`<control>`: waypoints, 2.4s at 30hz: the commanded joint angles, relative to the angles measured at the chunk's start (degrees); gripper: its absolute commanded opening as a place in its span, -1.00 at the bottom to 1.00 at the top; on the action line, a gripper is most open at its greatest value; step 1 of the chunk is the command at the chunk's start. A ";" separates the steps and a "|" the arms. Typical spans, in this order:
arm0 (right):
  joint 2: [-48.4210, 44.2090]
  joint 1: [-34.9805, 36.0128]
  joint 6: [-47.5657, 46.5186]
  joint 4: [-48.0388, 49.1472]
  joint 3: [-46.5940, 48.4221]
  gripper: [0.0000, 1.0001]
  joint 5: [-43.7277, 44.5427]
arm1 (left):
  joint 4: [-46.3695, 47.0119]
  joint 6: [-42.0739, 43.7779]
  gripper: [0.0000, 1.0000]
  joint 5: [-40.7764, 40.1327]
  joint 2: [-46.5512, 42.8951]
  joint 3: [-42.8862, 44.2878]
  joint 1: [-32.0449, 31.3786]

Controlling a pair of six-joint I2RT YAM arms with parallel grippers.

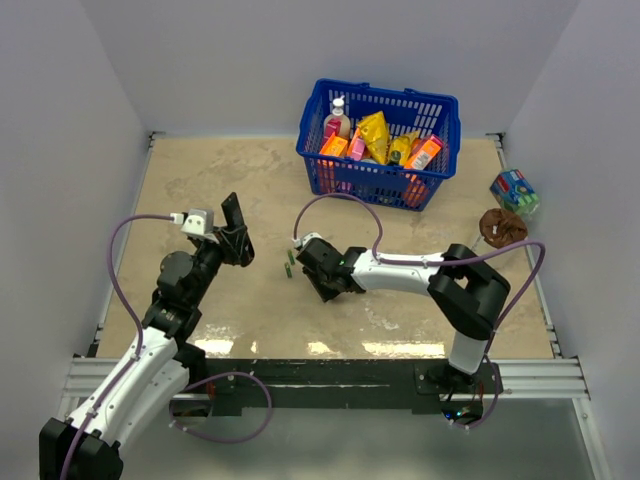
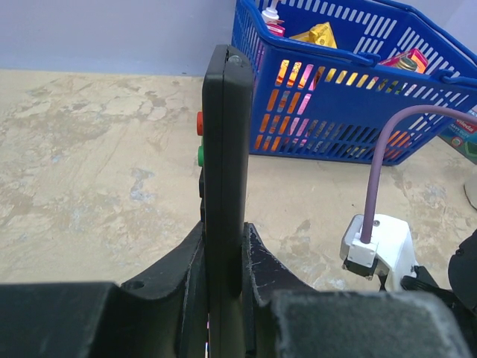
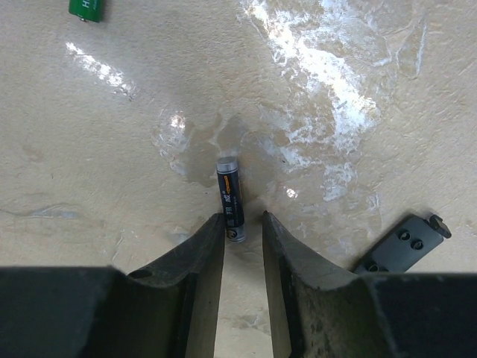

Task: Load the batteries into the remote control
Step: Pick up the battery from the center of the board, then load the battery into the remote control.

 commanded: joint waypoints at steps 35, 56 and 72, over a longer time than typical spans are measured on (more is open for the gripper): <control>-22.36 0.53 2.00 4.54 2.03 -1.00 -9.30 | 27.99 -24.30 -1.00 17.21 9.25 -3.33 0.28; -22.10 0.97 2.35 6.21 7.57 -1.00 -13.17 | 35.47 -29.15 -1.00 18.88 14.00 -5.18 -2.44; -18.32 1.06 5.07 2.00 8.89 -1.00 -13.78 | 38.63 -30.12 -1.00 17.92 15.23 -6.32 -3.23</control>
